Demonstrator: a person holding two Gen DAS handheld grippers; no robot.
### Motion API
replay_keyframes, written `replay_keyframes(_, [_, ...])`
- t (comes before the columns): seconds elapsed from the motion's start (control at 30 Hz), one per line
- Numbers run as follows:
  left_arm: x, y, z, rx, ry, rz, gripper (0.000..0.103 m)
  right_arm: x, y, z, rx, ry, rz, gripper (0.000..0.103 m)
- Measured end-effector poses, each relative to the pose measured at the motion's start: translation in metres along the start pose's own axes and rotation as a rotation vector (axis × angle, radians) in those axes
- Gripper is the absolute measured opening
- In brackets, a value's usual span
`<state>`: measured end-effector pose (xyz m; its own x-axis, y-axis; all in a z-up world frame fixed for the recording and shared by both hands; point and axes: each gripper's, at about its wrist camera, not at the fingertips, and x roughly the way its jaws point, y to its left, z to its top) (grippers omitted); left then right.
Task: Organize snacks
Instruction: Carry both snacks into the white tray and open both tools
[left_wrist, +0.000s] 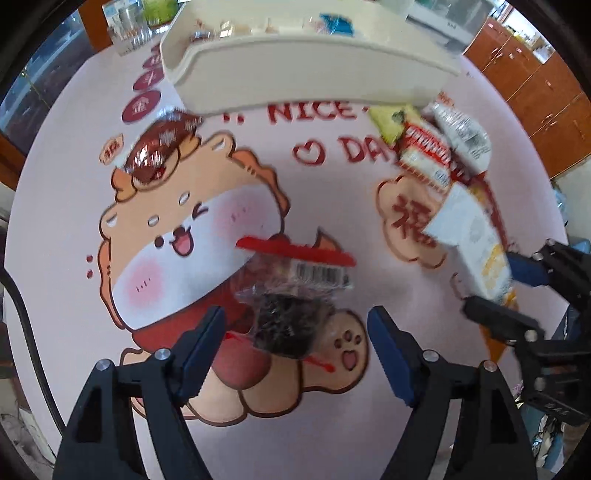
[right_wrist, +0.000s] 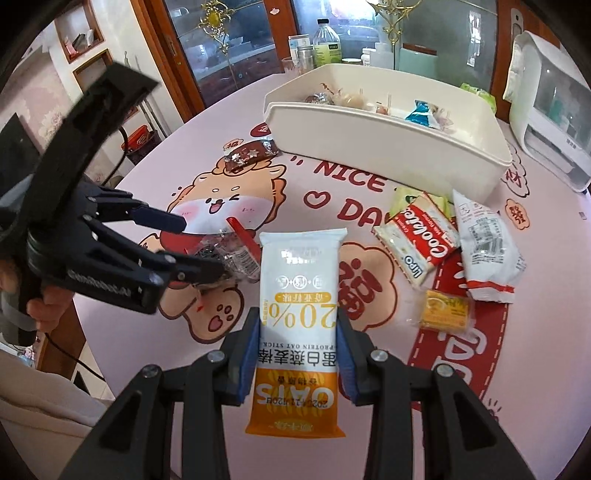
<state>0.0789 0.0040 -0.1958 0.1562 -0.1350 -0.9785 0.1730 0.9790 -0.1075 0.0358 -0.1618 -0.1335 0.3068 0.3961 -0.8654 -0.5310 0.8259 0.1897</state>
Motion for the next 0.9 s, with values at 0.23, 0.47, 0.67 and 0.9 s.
replay_keyframes(0.23, [0.03,0.006,-0.003,0.023,0.078,0.054,0.077,0.006,-0.001,-0.002,0.027,0.014,0.008,0.038])
replay_keyframes(0.47, [0.022,0.004,0.006,0.055,0.033,0.045,0.039,0.01,-0.003,-0.001,0.056,0.018,0.014,0.038])
replay_keyframes(0.67, [-0.003,0.003,0.025,0.05,-0.023,0.045,0.04,0.008,-0.007,0.011,0.084,-0.001,0.015,0.038])
replay_keyframes(0.9, [-0.062,-0.007,0.072,0.109,-0.188,0.066,0.04,-0.009,-0.013,0.043,0.104,-0.06,-0.011,0.038])
